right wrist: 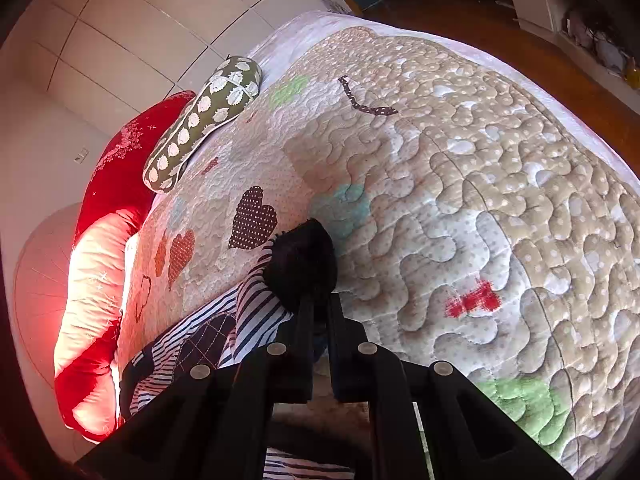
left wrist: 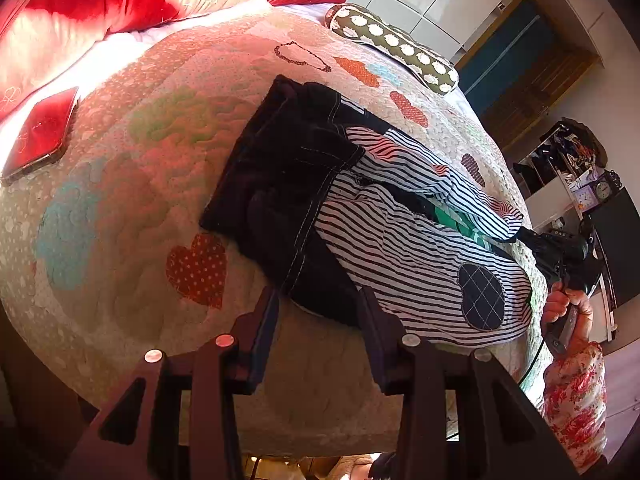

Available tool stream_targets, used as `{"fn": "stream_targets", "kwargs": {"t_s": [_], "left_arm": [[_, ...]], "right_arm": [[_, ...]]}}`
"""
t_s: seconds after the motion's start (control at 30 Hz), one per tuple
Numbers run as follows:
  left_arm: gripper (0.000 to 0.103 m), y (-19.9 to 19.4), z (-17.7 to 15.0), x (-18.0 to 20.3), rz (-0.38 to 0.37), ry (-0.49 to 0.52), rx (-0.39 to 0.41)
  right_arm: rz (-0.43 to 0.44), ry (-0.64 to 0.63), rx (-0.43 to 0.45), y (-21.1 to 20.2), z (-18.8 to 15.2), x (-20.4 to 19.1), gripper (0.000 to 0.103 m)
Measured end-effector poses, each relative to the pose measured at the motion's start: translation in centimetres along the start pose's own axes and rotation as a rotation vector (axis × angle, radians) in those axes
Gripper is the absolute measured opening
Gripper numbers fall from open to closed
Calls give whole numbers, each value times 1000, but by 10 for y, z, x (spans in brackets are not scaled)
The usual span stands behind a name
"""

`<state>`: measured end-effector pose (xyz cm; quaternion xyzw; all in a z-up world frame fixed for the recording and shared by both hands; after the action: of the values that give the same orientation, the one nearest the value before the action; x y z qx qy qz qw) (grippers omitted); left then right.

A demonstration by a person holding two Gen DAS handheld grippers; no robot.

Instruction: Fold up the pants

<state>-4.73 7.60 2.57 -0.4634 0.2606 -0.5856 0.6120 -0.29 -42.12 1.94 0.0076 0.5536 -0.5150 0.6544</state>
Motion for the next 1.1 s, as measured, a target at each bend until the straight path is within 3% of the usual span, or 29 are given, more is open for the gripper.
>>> {"fn": "stream_targets", "kwargs": {"t_s": [0.17, 0.33, 0.43, 0.53, 0.73, 0.8, 0.87, 0.97, 1.03, 1.07, 1.1], "left_arm": [[40, -2, -2, 2, 9, 7, -2], [47, -14, -5, 6, 17, 20, 14], [51, -22, -8, 9, 28, 33, 36], [51, -23, -10, 14, 30, 41, 39], [51, -29, -22, 31, 22, 82, 38], [52, -34, -24, 36, 38, 104, 55], [56, -39, -25, 39, 58, 124, 76], [58, -40, -27, 43, 90, 149, 98], [58, -36, -28, 46, 90, 156, 89], [58, -34, -29, 49, 89, 159, 81], [58, -30, -30, 51, 89, 163, 74]], "right_arm": [[-24, 45, 34, -29, -13, 17, 6], [-153, 20, 18, -45, -33, 30, 7], [-107, 30, 80, -72, -41, 27, 9], [-24, -47, 96, -89, -54, 2, 9], [162, -96, -57, -69, -110, -30, 20], [150, -88, -90, -60, -128, -24, 27], [102, -53, -95, -56, -137, -6, 25], [147, 21, -16, -75, -138, 13, 23], [129, 26, 42, -89, -136, 16, 24], [122, 18, 65, -96, -137, 17, 27], [112, 9, 84, -103, -137, 17, 37]]}}
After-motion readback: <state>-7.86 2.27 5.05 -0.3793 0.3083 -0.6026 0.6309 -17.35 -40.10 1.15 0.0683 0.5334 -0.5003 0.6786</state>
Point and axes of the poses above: each gripper's, at about its wrist camera, not at the fingertips, and y roughly the way its jaws point, x to its right, z to its top, the point moved 3 cm from there along y, roughly the way its jaws point, and after that the axes turned 12 degrees about z, right-handed, at the moved point
